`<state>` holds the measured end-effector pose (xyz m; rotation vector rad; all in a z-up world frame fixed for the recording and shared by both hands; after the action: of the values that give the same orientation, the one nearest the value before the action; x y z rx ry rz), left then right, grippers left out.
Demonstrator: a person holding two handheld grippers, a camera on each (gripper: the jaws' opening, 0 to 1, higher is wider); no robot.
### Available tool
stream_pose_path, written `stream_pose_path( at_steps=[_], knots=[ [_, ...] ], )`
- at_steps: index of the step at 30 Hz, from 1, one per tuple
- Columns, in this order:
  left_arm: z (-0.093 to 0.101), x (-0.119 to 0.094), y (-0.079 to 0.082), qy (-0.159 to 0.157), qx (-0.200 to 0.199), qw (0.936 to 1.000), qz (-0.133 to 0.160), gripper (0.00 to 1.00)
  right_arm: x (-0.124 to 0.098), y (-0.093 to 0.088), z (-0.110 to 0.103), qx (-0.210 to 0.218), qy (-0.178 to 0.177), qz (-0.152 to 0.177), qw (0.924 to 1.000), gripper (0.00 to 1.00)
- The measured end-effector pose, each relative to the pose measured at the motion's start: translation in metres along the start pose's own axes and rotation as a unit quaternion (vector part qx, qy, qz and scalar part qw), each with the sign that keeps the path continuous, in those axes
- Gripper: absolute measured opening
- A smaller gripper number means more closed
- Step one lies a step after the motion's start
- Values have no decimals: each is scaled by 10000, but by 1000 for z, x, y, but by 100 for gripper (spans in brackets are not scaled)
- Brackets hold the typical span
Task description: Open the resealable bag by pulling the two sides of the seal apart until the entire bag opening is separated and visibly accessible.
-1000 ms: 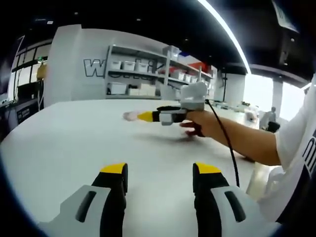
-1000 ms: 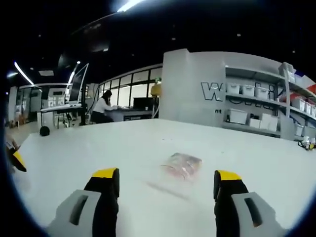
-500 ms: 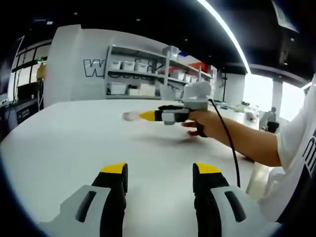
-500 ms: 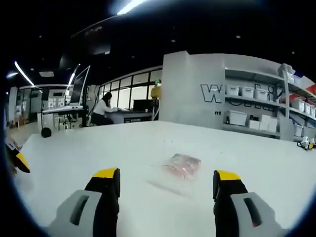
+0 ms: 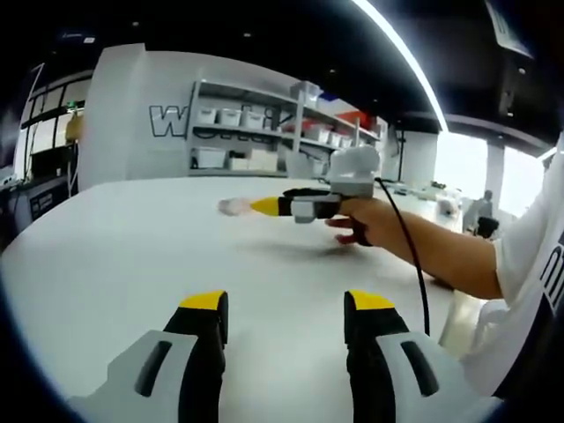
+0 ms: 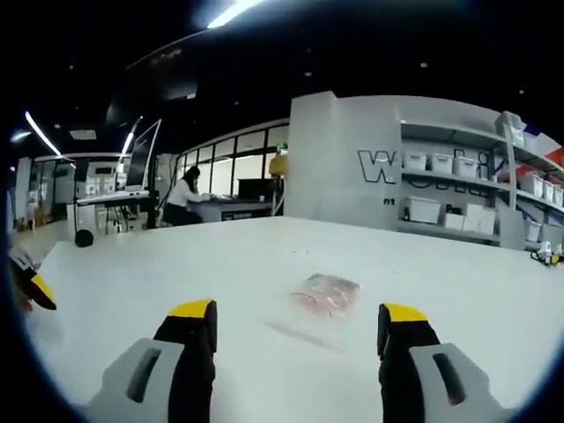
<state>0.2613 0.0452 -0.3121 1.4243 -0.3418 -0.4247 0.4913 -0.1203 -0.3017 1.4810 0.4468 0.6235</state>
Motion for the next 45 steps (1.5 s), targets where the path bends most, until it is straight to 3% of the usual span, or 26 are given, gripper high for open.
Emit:
stream_pose_path(
  at_steps=[45],
  knots=[
    [3,0,0,-19,2,10000,6,53,-27,6,-13,71,26,49,10000,68]
  ],
)
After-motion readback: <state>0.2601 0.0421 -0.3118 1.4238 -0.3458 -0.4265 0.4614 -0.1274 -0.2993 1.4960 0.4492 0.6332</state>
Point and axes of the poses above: the point that each gripper's makers call its tool centre point, and the gripper's own axes: x roughly forward along the fingers, z roughly to its right, y roughly out of its top, the point moved 7 cm from there along -x, roughly backward along the fingers, and after that the axes turned 13 degrees about z, right-handed, at the moved point
